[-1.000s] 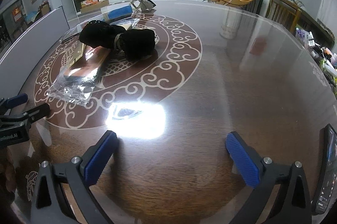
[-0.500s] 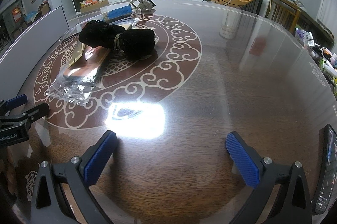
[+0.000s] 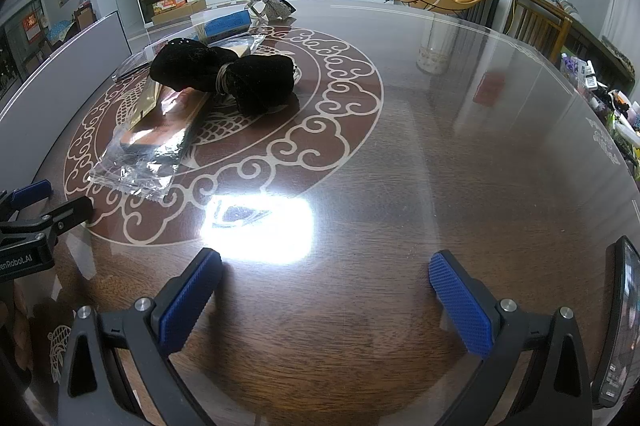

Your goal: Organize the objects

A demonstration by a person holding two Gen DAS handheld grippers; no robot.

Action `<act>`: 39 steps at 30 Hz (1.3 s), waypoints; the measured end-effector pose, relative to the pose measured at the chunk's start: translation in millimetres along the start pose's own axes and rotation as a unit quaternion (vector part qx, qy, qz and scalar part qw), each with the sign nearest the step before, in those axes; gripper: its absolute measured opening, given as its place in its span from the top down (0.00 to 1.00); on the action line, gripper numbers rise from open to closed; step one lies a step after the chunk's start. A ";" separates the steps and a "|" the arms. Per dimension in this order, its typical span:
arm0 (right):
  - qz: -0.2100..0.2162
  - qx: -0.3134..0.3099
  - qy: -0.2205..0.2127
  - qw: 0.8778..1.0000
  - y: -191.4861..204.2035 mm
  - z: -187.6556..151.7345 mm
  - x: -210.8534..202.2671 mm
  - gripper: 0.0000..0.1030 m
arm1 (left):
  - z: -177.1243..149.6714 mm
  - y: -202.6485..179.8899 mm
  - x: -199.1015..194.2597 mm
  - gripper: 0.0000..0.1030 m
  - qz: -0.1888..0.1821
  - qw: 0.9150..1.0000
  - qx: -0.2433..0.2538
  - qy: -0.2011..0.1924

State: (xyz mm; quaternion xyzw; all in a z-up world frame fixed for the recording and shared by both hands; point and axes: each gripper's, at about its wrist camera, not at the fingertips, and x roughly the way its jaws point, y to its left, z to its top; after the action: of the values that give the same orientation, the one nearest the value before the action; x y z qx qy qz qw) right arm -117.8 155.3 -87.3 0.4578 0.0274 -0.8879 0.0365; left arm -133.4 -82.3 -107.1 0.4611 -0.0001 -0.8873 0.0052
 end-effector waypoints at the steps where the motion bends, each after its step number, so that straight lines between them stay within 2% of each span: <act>1: 0.000 0.000 0.000 1.000 0.0 0.0 0.1 0.00 | -0.2 0.1 -0.1 0.00 0.000 1.000 0.000 0.000; 26: 0.000 0.000 0.000 1.000 0.3 0.2 0.4 0.00 | -0.4 0.2 -0.7 0.00 -0.001 1.000 0.001 0.000; 30: 0.000 0.001 0.000 1.000 0.4 0.3 0.3 0.00 | 4.7 5.4 -4.7 0.00 -0.021 1.000 -0.005 0.004; 33: 0.000 0.001 0.000 1.000 0.4 0.3 0.6 0.00 | 24.3 11.9 -17.6 0.00 -0.048 0.998 -0.029 -0.018; 35: 0.000 0.001 0.000 1.000 0.5 0.3 0.4 0.00 | 49.5 14.3 -20.6 0.00 -0.065 0.996 -0.046 -0.029; 39: 0.000 0.001 0.000 1.000 0.5 0.4 0.6 0.00 | 101.6 17.7 6.7 0.00 -0.078 0.993 -0.084 -0.004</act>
State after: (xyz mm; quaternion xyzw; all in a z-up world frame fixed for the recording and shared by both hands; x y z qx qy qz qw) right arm -118.4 154.8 -87.5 0.4579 0.0269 -0.8879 0.0357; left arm -220.3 -100.5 -54.1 0.4539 0.1102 -0.8839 -0.0253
